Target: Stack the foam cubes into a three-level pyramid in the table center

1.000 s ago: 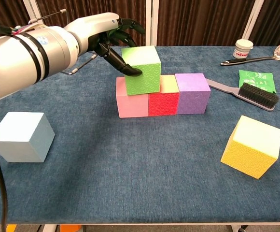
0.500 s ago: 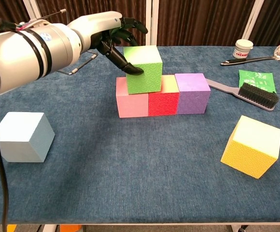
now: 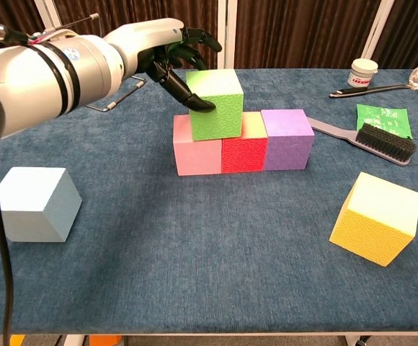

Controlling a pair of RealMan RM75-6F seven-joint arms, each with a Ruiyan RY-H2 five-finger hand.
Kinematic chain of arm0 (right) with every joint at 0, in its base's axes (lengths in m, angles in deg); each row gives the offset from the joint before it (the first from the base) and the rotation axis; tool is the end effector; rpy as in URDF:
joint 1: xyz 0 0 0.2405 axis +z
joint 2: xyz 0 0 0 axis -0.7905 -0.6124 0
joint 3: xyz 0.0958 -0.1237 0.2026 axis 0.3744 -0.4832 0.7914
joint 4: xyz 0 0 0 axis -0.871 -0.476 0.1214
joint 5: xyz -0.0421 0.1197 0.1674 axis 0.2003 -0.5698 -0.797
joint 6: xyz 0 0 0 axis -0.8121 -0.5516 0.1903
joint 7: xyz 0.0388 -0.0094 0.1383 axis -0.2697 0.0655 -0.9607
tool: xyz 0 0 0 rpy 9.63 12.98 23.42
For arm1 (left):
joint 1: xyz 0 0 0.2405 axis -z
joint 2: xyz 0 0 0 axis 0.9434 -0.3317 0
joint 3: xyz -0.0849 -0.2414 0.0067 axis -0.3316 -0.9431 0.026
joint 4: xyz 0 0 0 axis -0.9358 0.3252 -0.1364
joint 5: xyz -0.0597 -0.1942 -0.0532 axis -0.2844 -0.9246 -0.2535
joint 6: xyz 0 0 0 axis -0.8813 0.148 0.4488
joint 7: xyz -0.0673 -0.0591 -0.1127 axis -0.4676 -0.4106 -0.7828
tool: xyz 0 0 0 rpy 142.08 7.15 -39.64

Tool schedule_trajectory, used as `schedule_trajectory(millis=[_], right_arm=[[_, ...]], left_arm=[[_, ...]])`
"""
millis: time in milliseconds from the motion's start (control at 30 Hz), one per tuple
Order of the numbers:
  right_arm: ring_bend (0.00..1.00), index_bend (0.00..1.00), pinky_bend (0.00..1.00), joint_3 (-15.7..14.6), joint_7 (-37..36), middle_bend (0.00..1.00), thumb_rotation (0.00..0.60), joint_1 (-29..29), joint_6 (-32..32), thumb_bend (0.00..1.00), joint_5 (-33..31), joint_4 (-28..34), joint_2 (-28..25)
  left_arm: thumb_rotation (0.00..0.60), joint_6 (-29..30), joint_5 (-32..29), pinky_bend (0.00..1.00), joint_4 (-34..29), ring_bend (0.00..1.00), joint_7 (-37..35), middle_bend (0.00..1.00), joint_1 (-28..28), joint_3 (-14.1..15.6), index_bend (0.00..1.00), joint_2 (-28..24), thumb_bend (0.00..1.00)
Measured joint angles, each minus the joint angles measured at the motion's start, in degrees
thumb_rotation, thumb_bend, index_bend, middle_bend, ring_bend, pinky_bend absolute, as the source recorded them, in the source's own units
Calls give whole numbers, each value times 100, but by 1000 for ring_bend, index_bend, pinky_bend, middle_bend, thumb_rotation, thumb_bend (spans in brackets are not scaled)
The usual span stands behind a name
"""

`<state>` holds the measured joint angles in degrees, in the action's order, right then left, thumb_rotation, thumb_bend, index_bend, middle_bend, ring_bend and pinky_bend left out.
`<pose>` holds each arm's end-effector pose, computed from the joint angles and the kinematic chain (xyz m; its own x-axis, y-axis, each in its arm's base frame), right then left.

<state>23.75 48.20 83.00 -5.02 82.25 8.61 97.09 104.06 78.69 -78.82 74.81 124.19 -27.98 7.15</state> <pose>-0.2667 -0.3568 0.1810 0.0686 -0.1964 0.9781 -0.9954 -0.0792 0.0539 -0.0313 0.3440 -0.0335 0.0383 0.3883 0.9207 0.9609 -0.2673 0.0727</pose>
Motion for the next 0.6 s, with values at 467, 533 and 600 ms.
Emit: schedule_trajectory(millis=[467,533,600], right_arm=[[0,0,0,-13,-37,59,600,7,31,193,9,-36,8],[0,0,0,-15,-46,59,600,3,23,193,17,-34,4],[0,0,0,-17,-51,59,600,-1,17,193,26,-32,1]], left_arm=[[600,-45,27,99,72,96,-152,396,2,13,137,16,234],[600,-70,32,99,70,96,-157,374,3,39,136,12,234],[600,-98,9,98,64,96,-158,351,5,62,135,6,232]])
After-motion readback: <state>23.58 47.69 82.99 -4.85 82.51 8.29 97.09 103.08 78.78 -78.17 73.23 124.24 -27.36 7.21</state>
